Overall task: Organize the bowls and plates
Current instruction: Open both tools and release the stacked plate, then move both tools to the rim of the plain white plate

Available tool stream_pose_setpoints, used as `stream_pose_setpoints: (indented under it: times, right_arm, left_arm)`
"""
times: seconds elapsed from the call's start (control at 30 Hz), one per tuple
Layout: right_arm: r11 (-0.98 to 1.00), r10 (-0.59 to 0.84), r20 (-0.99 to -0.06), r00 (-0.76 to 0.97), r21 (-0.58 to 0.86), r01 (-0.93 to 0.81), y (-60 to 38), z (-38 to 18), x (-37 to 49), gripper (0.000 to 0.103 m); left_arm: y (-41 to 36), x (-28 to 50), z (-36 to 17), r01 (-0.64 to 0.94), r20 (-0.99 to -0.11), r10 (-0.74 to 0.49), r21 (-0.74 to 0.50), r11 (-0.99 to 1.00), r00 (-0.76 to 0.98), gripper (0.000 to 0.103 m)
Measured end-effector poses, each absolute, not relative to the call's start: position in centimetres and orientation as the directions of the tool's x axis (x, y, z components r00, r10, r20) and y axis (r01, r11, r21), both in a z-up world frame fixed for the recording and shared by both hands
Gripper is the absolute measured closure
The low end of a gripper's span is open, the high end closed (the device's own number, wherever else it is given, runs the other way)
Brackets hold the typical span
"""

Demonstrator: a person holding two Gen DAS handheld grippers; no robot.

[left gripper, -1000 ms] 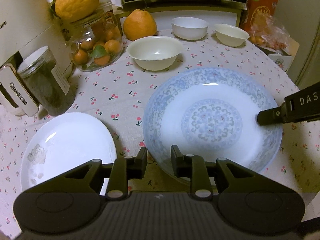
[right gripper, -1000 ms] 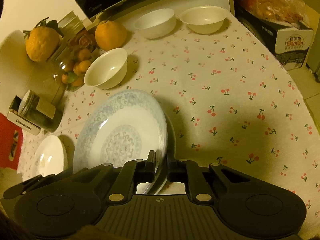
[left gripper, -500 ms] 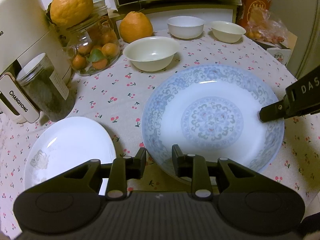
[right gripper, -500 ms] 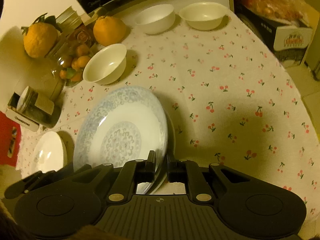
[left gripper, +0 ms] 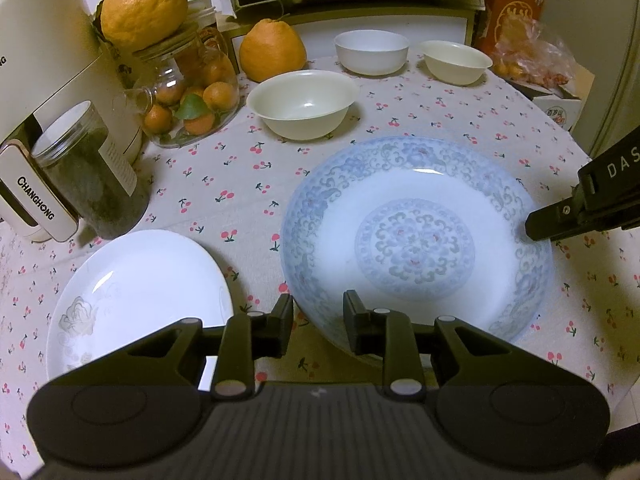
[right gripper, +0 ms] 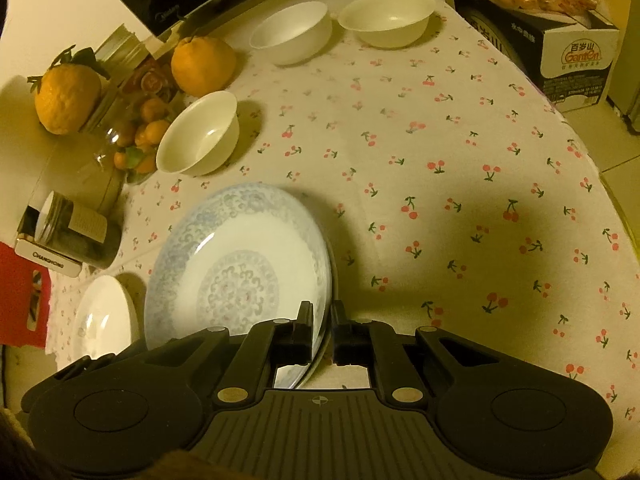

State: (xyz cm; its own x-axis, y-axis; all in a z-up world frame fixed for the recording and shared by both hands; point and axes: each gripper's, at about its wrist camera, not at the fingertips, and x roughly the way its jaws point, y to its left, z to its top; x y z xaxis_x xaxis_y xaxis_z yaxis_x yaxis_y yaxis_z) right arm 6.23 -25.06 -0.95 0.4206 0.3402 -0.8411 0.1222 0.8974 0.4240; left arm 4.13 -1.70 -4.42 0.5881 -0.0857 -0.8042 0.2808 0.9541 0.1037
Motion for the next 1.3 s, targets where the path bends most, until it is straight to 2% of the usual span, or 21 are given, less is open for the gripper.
stream_pose_setpoints:
  times: [0.23, 0.43, 0.5, 0.6, 0.67, 0.7, 0.73, 0.77, 0.83, 0.93, 1.03, 1.3]
  right_arm:
    - [0.900, 0.339, -0.842, 0.420, 0.421, 0.117, -25.1, -0.7, 6.3, 0.093]
    - [0.889, 0.363, -0.819, 0.445, 0.447, 0.098, -25.7, 0.3, 6.4, 0.089]
    - [0.885, 0.369, -0.816, 0.445, 0.455, 0.099, -25.9, 0.4, 6.5, 0.086]
    - [0.886, 0.373, -0.811, 0.450, 0.456, 0.088, -25.8, 0.6, 6.6, 0.080]
    - [0.882, 0.388, -0.801, 0.456, 0.467, 0.070, -25.6, 0.8, 6.5, 0.071]
    - [0.877, 0.402, -0.793, 0.457, 0.478, 0.057, -25.4, 0.9, 6.5, 0.063]
    - [0.873, 0.415, -0.787, 0.457, 0.486, 0.045, -25.2, 1.0, 6.6, 0.053]
    - [0.870, 0.427, -0.779, 0.459, 0.493, 0.028, -25.0, 1.2, 6.6, 0.048]
    - [0.865, 0.449, -0.762, 0.466, 0.502, -0.012, -24.4, 1.5, 6.8, 0.034]
    - [0.858, 0.473, -0.745, 0.470, 0.511, -0.054, -23.5, 2.0, 7.0, 0.029]
    - [0.849, 0.491, -0.733, 0.470, 0.525, -0.069, -22.6, 2.2, 7.2, 0.021]
    - [0.826, 0.536, -0.715, 0.450, 0.555, -0.101, -20.2, 2.6, 7.2, 0.017]
  left_arm:
    - [-1.2, 4.3, -4.3, 0.271, -0.811, -0.108, 0.065, 0.960, 0.575, 0.079]
    - [-0.2, 4.7, -3.6, 0.262, -0.812, -0.167, -0.017, 0.965, 0.560, 0.078]
    - [-0.1, 4.7, -3.4, 0.268, -0.810, -0.181, -0.031, 0.963, 0.557, 0.075]
    - [0.0, 4.9, -2.9, 0.273, -0.810, -0.199, -0.050, 0.961, 0.552, 0.067]
    - [0.2, 5.0, -2.5, 0.276, -0.810, -0.209, -0.062, 0.959, 0.547, 0.053]
    - [0.4, 5.1, -2.2, 0.275, -0.808, -0.215, -0.068, 0.959, 0.548, 0.049]
    - [0.6, 5.2, -2.0, 0.275, -0.807, -0.219, -0.072, 0.959, 0.548, 0.040]
    - [0.8, 5.3, -1.7, 0.277, -0.808, -0.220, -0.075, 0.958, 0.546, 0.031]
    - [1.3, 5.5, -1.2, 0.273, -0.808, -0.216, -0.071, 0.959, 0.548, 0.023]
    - [2.0, 5.8, -0.6, 0.258, -0.809, -0.200, -0.061, 0.964, 0.553, 0.010]
    - [2.7, 6.3, -0.3, 0.249, -0.815, -0.179, -0.043, 0.967, 0.551, 0.006]
    - [6.2, 7.3, 0.5, 0.238, -0.827, -0.116, 0.022, 0.971, 0.551, 0.001]
